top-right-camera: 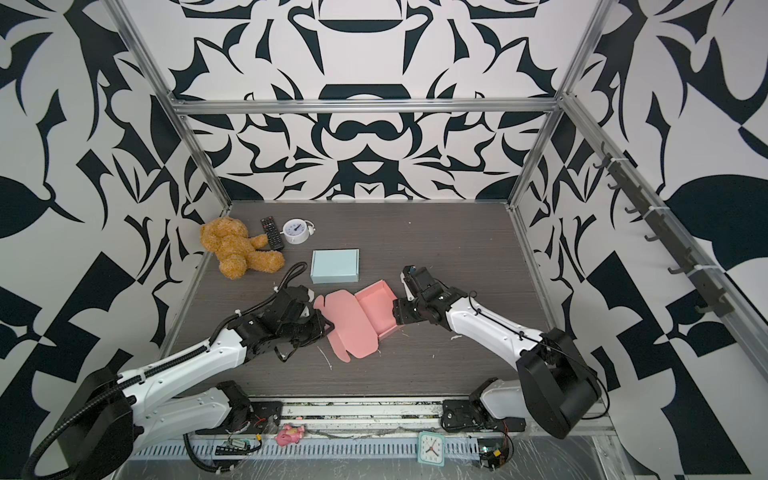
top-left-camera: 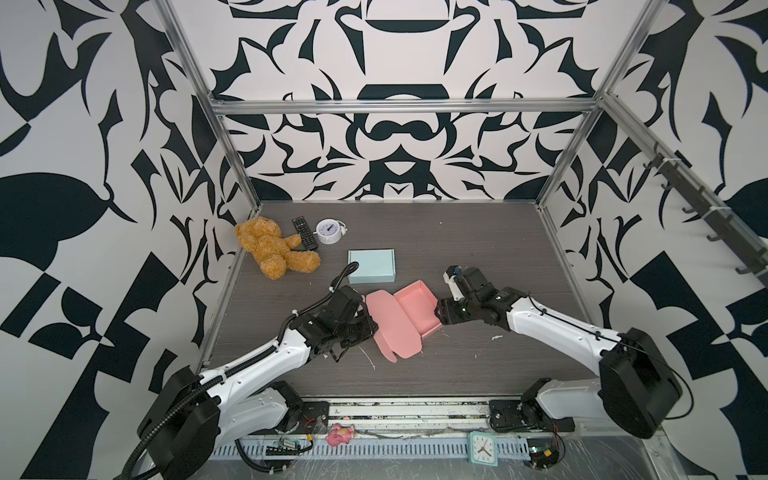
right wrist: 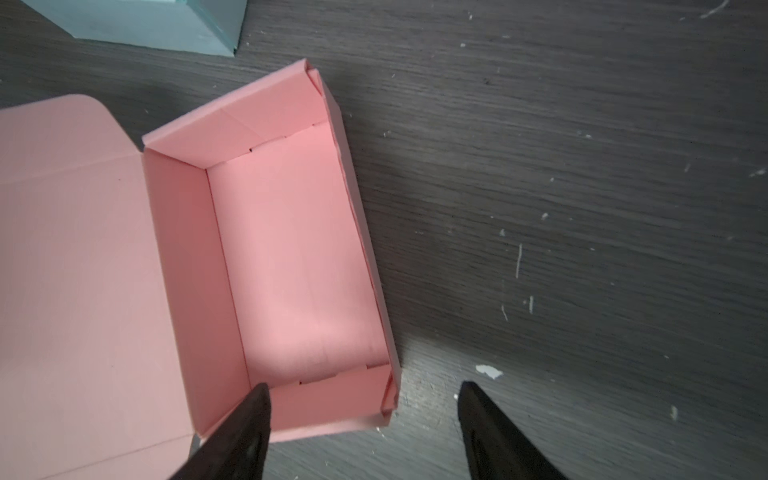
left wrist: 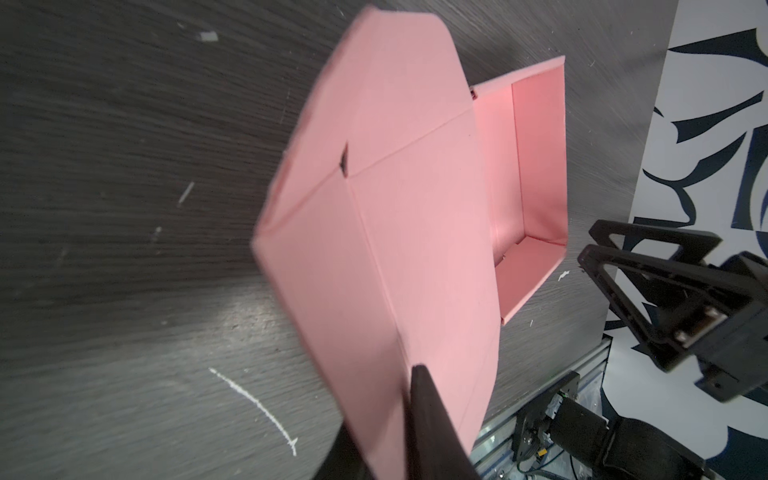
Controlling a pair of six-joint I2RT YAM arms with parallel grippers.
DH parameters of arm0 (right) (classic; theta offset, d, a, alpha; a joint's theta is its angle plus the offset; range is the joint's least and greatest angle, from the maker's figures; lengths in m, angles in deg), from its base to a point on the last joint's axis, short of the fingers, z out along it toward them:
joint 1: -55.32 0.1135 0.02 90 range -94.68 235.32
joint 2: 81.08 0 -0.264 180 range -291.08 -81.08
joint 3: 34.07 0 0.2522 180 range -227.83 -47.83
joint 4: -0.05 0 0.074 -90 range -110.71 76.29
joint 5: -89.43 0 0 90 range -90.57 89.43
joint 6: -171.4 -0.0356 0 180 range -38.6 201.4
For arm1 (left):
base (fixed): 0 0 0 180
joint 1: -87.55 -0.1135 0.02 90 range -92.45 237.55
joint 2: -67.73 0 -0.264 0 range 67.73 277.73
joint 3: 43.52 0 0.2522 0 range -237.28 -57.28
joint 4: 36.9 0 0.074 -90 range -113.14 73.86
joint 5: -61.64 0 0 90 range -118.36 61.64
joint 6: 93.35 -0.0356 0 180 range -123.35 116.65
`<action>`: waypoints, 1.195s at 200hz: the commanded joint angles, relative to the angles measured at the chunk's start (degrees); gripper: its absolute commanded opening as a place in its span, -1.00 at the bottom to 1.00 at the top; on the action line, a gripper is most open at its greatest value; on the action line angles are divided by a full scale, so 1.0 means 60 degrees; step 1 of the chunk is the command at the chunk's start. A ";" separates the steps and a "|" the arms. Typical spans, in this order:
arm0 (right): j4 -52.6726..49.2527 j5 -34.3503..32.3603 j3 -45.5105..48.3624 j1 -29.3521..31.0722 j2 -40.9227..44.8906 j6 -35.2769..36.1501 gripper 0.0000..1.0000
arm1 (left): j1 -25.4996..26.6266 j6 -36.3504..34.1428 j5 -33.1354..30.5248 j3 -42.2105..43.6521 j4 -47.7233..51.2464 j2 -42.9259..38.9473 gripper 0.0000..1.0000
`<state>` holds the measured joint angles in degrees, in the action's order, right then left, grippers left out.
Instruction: Fold the paper box
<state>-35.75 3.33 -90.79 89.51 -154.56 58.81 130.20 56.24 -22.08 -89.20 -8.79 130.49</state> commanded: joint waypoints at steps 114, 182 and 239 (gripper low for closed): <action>0.0994 0.0310 0.0387 -0.0006 0.2996 0.0788 0.49 | -0.0048 -0.0637 0.0046 -0.0923 0.0835 -0.0174 -0.89; 0.2338 0.1107 0.0311 -0.0005 0.2934 0.1482 0.52 | -0.0060 -0.1738 0.0695 -0.1828 0.2090 -0.0403 -0.95; 0.3685 0.2688 -0.0068 -0.0015 0.2196 0.2536 0.58 | -0.0282 -0.3305 0.1469 -0.3088 0.3418 -0.0104 -0.91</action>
<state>-19.60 13.74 -87.99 89.54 -140.07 69.30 129.20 42.88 -16.77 -102.86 5.59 128.74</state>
